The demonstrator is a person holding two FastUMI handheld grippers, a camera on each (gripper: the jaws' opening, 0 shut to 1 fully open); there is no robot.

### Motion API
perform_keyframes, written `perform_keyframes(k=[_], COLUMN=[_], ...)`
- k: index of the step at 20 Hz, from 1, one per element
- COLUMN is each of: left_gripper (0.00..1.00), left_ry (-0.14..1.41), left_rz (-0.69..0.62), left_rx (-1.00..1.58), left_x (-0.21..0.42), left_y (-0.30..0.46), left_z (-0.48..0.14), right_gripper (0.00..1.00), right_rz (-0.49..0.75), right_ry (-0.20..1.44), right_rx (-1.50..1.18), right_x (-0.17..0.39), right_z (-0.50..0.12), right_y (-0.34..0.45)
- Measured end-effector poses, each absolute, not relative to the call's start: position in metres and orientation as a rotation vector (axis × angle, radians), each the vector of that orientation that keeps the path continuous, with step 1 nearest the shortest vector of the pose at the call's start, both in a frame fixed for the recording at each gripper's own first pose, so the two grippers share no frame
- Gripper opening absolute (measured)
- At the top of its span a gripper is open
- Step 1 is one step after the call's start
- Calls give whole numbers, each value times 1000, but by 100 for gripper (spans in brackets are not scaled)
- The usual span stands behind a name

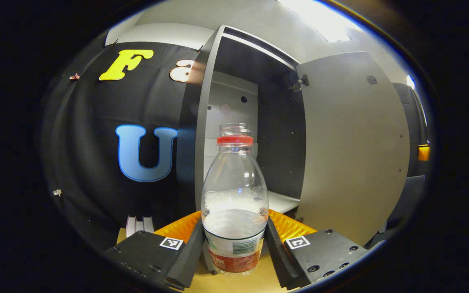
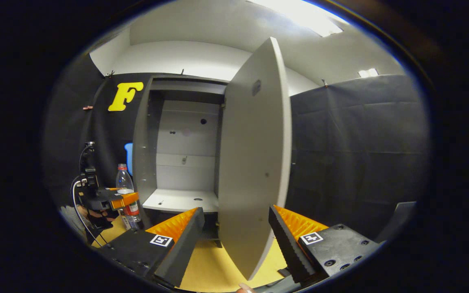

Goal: Open the cabinet door with the right hand, grasp the bottle in the cabinet with the left hand and place it on the coaster, then close the cabinet door with the right hand.

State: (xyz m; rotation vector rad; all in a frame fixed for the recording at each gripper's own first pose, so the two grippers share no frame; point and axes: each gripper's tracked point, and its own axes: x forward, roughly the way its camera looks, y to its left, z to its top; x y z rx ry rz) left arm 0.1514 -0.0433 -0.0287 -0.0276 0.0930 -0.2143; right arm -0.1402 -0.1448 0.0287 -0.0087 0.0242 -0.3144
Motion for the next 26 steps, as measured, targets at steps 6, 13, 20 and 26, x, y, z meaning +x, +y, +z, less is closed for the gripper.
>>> perform_keyframes(k=[6, 13, 20, 26], left_gripper=[77, 77, 77, 78], left_ry=[178, 178, 202, 141], left_rz=[-241, -168, -124, -67], left_rx=[-69, -168, -64, -3], left_x=[114, 68, 25, 20], left_y=[-46, -54, -79, -68], left_z=[-117, -211, -294, -315], right_gripper=[94, 98, 98, 98], right_rz=[-170, -16, 75, 100], right_ry=[3, 87, 218, 352], right_rx=[16, 55, 87, 120], right_x=[-51, 3, -3, -21], right_z=[8, -47, -120, -172], right_y=[-87, -65, -55, -56])
